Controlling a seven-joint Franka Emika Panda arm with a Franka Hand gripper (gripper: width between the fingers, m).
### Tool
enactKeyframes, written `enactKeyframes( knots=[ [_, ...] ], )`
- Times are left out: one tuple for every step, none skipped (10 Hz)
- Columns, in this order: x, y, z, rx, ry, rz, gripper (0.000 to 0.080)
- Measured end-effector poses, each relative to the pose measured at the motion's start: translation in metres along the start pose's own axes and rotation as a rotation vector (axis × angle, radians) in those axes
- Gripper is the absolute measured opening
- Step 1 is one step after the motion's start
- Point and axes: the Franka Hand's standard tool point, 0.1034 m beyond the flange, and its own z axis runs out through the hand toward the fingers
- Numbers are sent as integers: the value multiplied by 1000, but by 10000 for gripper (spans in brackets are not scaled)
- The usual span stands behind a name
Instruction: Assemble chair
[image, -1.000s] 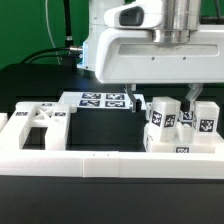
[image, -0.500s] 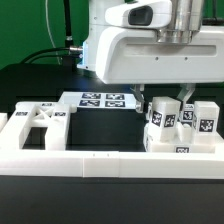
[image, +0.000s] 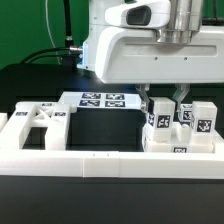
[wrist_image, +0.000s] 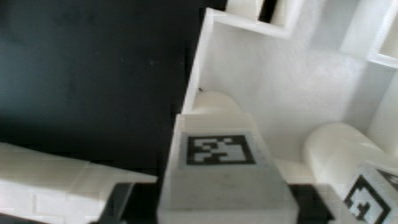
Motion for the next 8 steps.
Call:
enactKeyframes(
  knots=[
    [0, 1, 0, 6, 3, 85, 287],
    [0, 0, 1, 8, 10, 184, 287],
    [1, -2, 1, 14, 23, 319, 287],
    [1, -5, 1, 18, 27, 415, 287],
    [1, -5, 1, 31, 25, 560, 287],
    [1, -5, 1, 34, 24, 658, 287],
    [1, -5, 1, 34, 24, 671, 287],
    [1, -5, 1, 40, 21, 760, 287]
  ],
)
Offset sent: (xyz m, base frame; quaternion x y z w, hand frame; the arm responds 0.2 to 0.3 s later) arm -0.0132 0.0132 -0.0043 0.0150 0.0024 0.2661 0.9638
